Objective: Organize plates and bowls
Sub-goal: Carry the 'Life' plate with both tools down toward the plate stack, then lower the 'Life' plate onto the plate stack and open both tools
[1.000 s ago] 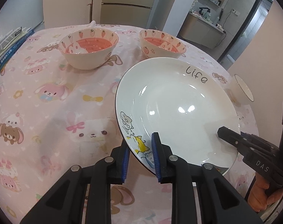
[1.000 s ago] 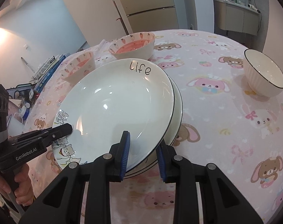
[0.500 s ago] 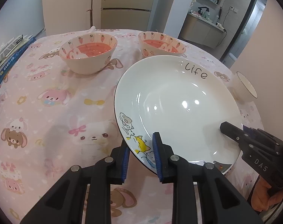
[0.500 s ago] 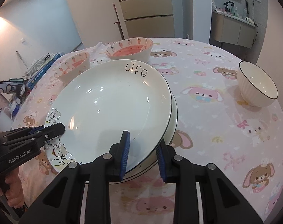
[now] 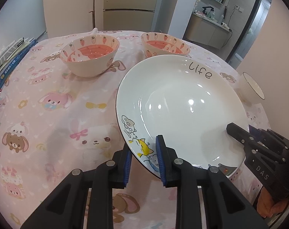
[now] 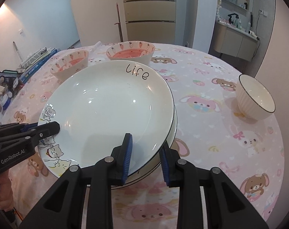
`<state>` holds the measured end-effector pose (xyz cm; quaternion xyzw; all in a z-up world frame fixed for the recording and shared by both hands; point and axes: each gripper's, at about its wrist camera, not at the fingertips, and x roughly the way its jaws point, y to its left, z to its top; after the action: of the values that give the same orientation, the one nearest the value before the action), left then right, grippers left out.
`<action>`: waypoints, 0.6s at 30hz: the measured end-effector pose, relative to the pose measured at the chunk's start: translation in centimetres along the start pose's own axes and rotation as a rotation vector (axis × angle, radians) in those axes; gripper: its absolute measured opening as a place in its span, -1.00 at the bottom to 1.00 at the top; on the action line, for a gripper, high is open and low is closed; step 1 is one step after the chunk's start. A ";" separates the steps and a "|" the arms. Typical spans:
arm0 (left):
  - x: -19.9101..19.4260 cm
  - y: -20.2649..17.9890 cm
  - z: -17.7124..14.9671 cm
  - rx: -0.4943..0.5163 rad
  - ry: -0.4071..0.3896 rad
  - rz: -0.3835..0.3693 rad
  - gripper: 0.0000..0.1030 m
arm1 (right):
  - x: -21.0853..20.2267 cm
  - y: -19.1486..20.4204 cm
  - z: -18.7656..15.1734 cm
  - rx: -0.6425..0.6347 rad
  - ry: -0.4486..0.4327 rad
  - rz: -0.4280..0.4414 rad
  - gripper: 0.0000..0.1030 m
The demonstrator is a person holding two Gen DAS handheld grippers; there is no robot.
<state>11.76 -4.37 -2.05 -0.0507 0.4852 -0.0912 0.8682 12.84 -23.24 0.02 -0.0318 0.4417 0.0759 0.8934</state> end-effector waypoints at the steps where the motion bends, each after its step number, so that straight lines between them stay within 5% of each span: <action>1: 0.0 0.0 0.0 0.000 0.000 0.000 -0.49 | 0.0 0.1 0.0 -0.009 -0.004 -0.006 -0.48; 18: -0.5 -0.7 -0.5 0.027 -0.009 0.016 -0.49 | -0.7 0.3 -0.7 -0.057 -0.009 -0.035 -0.48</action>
<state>10.96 -4.91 -1.77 -0.0356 0.4806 -0.0904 0.8716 11.79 -23.08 0.15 -0.0645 0.4345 0.0729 0.8954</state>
